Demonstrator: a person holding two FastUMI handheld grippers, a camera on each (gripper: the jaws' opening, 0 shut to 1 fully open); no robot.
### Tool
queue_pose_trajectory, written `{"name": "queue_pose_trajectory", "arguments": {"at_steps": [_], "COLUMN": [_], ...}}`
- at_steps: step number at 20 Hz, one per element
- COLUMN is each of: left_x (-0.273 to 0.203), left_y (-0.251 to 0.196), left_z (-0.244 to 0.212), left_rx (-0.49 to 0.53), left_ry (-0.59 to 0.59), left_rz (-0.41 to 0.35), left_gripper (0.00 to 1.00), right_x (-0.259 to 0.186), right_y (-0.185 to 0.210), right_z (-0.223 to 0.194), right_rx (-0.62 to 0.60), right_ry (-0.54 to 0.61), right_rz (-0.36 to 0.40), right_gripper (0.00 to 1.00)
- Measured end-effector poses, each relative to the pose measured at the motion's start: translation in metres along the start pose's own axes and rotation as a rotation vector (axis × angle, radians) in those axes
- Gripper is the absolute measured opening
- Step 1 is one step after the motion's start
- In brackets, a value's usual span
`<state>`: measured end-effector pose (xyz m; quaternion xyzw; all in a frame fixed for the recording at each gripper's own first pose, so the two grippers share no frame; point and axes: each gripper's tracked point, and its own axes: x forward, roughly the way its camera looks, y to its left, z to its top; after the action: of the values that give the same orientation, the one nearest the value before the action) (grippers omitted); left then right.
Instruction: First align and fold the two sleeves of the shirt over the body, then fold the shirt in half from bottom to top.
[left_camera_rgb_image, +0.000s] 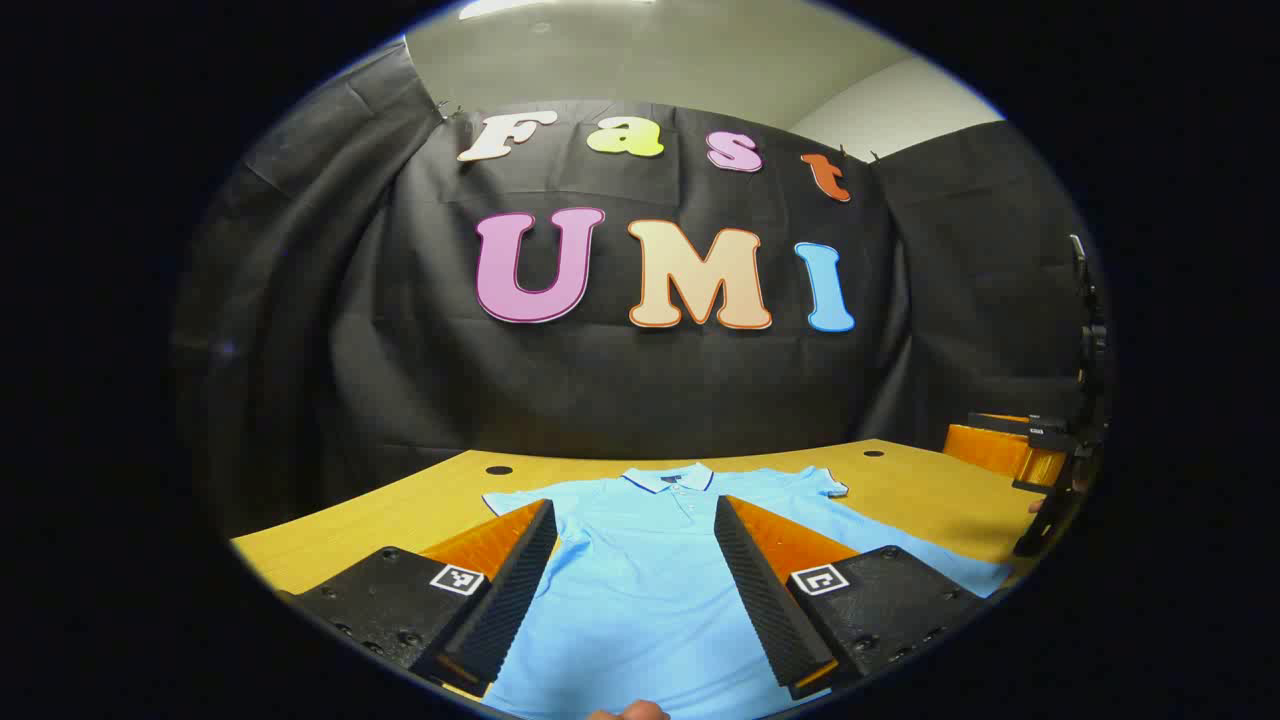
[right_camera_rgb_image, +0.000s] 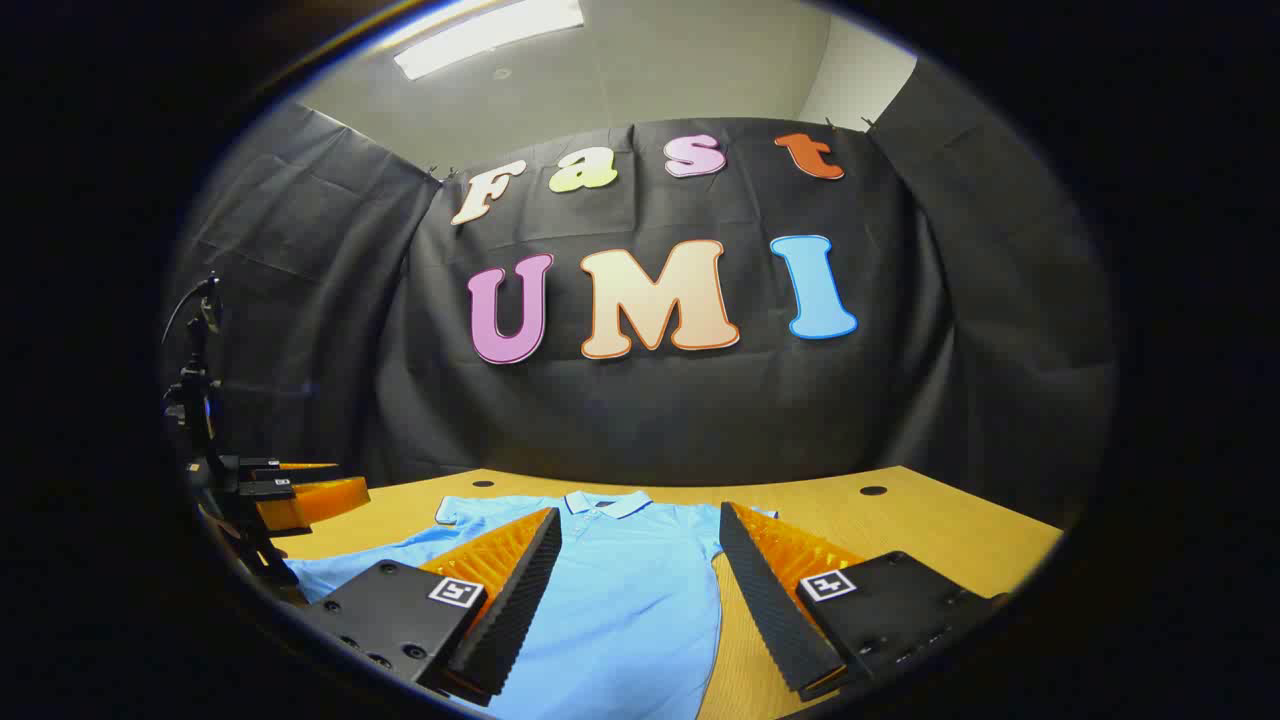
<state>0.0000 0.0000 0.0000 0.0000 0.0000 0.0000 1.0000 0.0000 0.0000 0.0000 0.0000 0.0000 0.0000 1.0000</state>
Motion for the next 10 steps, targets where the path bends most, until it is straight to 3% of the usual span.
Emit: {"name": "queue_pose_trajectory", "arguments": {"at_steps": [10], "left_x": [-0.0009], "left_y": [-0.0055], "left_z": [-0.0073], "left_rx": [-0.014], "left_ry": [0.024], "left_rz": [-0.012], "left_gripper": [0.95], "right_x": [0.001], "right_y": [0.0007], "right_z": [-0.0044], "right_rx": [-0.005], "right_ry": [0.009], "right_rz": [-0.002], "right_gripper": [0.99]}}
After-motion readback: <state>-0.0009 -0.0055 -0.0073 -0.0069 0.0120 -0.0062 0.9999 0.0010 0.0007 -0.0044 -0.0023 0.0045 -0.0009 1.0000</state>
